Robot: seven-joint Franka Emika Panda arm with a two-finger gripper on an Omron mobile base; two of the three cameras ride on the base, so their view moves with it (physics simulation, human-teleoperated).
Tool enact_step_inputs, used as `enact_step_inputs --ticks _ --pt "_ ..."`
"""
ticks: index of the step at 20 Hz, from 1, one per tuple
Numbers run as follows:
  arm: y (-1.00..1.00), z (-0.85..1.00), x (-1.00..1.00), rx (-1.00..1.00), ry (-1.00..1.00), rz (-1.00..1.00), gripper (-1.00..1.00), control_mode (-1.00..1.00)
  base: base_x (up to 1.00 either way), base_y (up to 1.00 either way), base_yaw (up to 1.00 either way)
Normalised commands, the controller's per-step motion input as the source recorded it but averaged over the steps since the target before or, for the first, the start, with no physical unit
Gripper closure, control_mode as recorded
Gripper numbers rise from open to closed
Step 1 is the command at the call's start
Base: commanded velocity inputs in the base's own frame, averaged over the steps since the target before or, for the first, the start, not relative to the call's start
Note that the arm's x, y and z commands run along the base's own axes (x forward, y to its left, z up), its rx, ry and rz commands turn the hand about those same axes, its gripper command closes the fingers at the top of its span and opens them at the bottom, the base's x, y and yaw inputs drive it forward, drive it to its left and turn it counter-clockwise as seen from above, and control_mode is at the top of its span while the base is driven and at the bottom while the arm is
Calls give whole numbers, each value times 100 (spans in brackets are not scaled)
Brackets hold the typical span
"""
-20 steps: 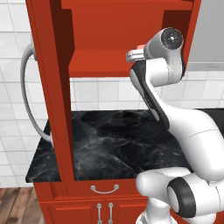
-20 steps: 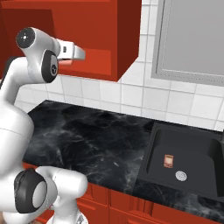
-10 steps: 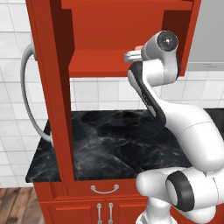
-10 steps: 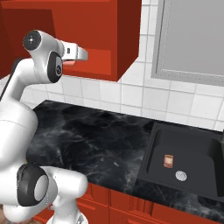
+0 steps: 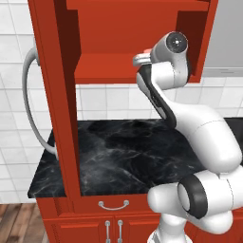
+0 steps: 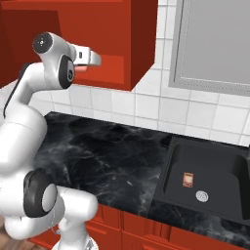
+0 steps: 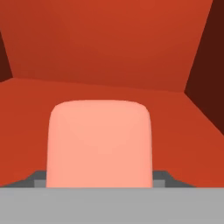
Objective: Pick up the bar soap and bar soap from the sink, and place them back in the cabinet, and close the cabinet door.
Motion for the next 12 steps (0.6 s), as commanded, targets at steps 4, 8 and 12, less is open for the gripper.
enact_step_inputs --ticks 4,8,12 --pt "0 -1 13 0 7 0 100 -100 0 0 0" --pt "0 0 10 0 7 0 100 -100 0 0 0" --pt "0 -4 16 0 3 0 100 -100 0 0 0"
